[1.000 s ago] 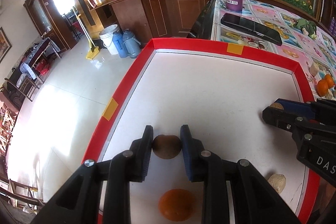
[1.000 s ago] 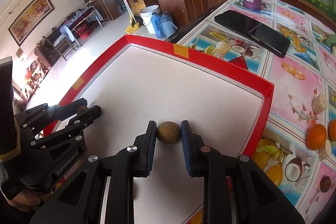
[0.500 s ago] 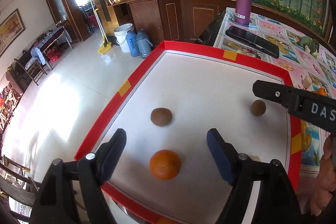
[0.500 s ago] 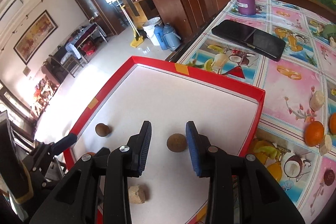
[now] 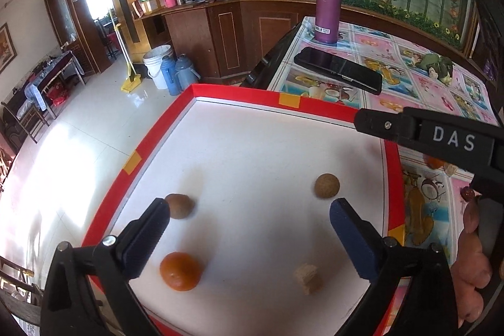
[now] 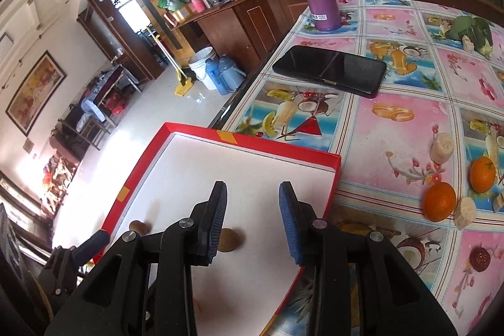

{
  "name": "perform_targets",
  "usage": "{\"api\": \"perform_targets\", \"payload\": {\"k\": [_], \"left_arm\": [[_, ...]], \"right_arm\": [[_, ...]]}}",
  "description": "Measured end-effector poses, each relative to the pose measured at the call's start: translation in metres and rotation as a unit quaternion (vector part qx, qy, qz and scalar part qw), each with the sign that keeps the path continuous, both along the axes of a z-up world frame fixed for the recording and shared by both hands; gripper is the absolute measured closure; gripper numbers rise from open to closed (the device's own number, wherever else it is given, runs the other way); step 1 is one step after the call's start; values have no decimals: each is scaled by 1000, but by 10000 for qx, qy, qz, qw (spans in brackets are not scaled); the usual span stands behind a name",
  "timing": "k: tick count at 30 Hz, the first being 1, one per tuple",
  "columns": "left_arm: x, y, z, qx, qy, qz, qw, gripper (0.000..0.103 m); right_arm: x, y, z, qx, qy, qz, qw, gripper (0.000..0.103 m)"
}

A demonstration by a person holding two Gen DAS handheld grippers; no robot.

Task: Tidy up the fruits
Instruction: 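Open the left tool over the tray while the right tool releases its brown fruit, then grasp a dark red date with the right tool while the left tool grasps another date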

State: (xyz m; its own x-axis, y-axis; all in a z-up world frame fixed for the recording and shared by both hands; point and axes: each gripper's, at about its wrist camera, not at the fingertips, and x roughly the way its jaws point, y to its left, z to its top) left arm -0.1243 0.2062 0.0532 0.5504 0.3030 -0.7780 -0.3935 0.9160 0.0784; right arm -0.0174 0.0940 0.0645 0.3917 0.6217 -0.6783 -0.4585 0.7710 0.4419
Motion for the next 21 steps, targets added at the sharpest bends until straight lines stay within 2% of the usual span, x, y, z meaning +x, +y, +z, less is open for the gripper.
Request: {"api": "perform_targets", "payload": {"k": [3, 6, 16, 21], "left_arm": [[7, -1, -2, -280, 50, 44, 9996, 0], [12, -7, 0, -327, 3, 55, 9994, 0], [10, -27, 15, -102, -267, -165, 9995, 0], [2, -48, 23, 0, -380, -499, 9980, 0]], "right_arm": [[8, -15, 2, 205, 120, -288, 9993, 70], [14, -27, 4, 369, 185, -539, 9977, 69], [17, -44, 12, 491, 68, -884, 9949, 69], [16, -55, 11, 409, -27, -916, 9950, 69]]}}
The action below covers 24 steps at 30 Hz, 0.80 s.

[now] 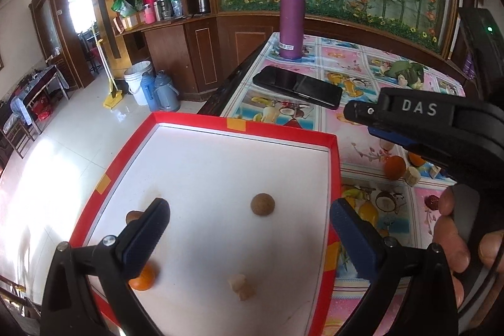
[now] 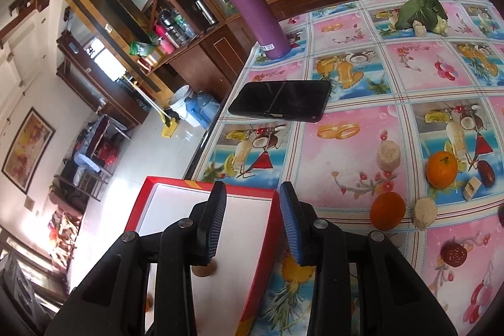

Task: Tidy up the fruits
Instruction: 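Grasp a dark red date with the right tool while the left tool grasps another date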

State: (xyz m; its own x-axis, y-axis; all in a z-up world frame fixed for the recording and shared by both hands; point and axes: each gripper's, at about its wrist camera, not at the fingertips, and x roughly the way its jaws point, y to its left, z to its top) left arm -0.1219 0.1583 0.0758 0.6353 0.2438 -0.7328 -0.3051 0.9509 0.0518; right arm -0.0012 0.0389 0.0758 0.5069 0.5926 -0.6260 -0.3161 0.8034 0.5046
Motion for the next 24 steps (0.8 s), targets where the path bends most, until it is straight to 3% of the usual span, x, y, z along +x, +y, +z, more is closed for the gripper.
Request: {"api": "perform_targets", "payload": {"k": [3, 7, 10, 12, 16, 24], "left_arm": [[-6, -10, 2, -141, -100, -123, 9998, 0], [-5, -27, 1, -333, -106, -333, 9988, 0], [3, -48, 1, -398, -82, -624, 9972, 0], [9, -66, 2, -418, -136, -823, 9956, 0], [25, -101, 1, -469, -103, -1234, 9912, 0], [44, -153, -19, -298, 285, -1829, 9823, 0]], "right_arm": [[-3, -21, 1, -51, -126, 193, 9997, 69], [-8, -85, 1, 49, -399, 462, 9981, 69], [-13, -149, -6, -94, -443, 265, 9986, 69], [-17, -189, -11, -442, -466, -70, 9979, 69], [-20, -244, -24, -878, -162, -411, 9952, 68], [-9, -247, -44, -983, 216, 39, 9949, 68]]}}
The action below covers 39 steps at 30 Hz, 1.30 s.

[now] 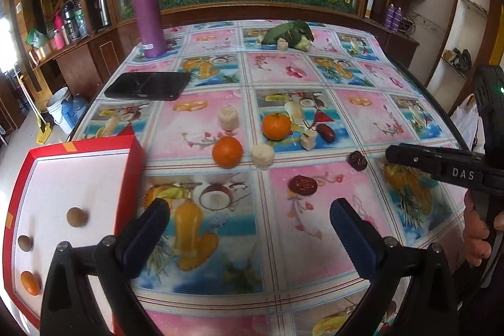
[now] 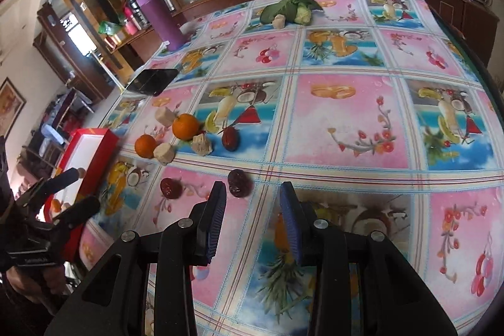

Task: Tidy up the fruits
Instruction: 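Grasp a dark red date with the right tool while the left tool grasps another date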

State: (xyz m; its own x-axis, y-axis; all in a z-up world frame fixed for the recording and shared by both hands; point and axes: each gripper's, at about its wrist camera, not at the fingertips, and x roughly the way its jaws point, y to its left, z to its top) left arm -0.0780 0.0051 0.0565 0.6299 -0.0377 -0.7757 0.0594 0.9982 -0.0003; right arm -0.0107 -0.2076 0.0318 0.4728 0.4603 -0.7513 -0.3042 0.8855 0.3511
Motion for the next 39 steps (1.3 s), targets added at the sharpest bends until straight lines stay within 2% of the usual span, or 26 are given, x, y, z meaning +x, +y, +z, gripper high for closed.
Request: {"api": "perform_targets", "payload": {"k": [4, 11, 18, 19, 21, 23, 28, 31, 35, 39], "left_arm": [[-3, -6, -4, 223, 56, -124, 9997, 0], [6, -4, -12, 309, 177, -79, 9993, 0], [19, -6, -20, 199, 319, -53, 9993, 0], [21, -8, -22, 211, 333, -79, 9992, 0], [25, -12, -24, 187, 368, -135, 9991, 0], [30, -14, -26, 105, 423, -133, 9990, 0], [40, -27, -34, 181, 511, -180, 9984, 0], [45, -34, -38, 186, 535, -167, 9983, 0], [50, -40, -42, 141, 562, -57, 9983, 0], [54, -48, -44, 198, 501, 20, 9985, 0]], "right_arm": [[6, 12, -7, -64, 73, 121, 9999, 68], [16, 29, -18, -384, 55, 202, 9990, 68], [16, 38, -24, -684, -101, 212, 9974, 69], [15, 38, -25, -727, -137, 193, 9971, 70], [14, 40, -26, -909, -262, 172, 9954, 81], [13, 40, -26, -1008, -362, 181, 9941, 84], [17, 30, -26, -825, -325, 116, 9960, 85], [20, 21, -26, -790, -318, -126, 9963, 85], [27, 4, -23, -511, -230, -490, 9972, 85], [28, 0, -22, -403, -247, -601, 9971, 85]]}}
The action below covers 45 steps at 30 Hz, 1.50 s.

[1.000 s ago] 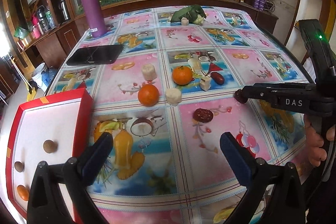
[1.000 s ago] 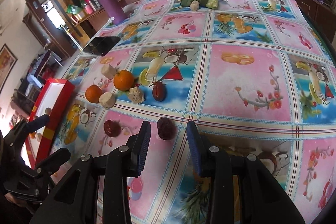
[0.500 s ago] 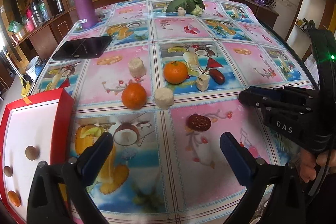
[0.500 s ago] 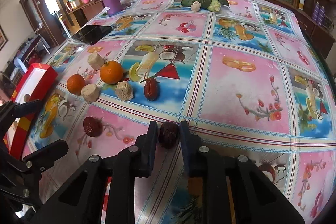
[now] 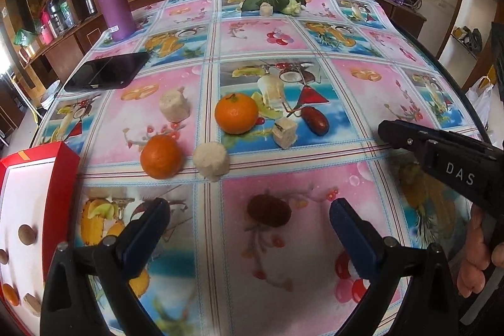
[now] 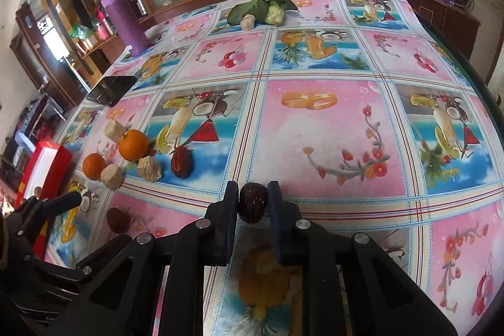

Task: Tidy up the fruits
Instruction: 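Grasp a dark red date with the right tool while the left tool grasps another date, then carry the dates in both tools over the red-rimmed tray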

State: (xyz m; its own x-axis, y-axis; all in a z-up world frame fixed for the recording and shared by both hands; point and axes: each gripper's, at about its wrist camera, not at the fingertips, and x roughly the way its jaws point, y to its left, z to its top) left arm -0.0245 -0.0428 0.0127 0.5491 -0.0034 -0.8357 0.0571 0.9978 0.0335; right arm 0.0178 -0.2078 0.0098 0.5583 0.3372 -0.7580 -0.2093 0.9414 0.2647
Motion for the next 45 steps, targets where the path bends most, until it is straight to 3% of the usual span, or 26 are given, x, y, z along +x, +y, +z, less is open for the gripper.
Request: {"api": "perform_targets", "payload": {"k": [2, 11, 19, 22, 34, 45], "left_arm": [[2, -4, -3, 157, -5, 55, 9999, 2], [3, -10, -9, 108, -106, -58, 9999, 23], [-2, -23, -7, -47, -251, -475, 9985, 64], [-3, -27, -7, -50, -281, -586, 9979, 71], [-13, -22, -2, -165, -268, -617, 9976, 72], [-51, 23, 42, -362, -785, -381, 9955, 72]], "right_arm": [[0, -1, 1, 43, -39, -9, 10000, 85], [0, 0, 2, 92, -47, -1, 9999, 85], [-1, 0, 1, 78, -63, -26, 9999, 85], [0, -1, 1, 61, -69, -45, 9999, 85], [2, -2, -1, 32, -62, -99, 9999, 85], [-5, -7, 7, 263, -461, -295, 9982, 85]]}}
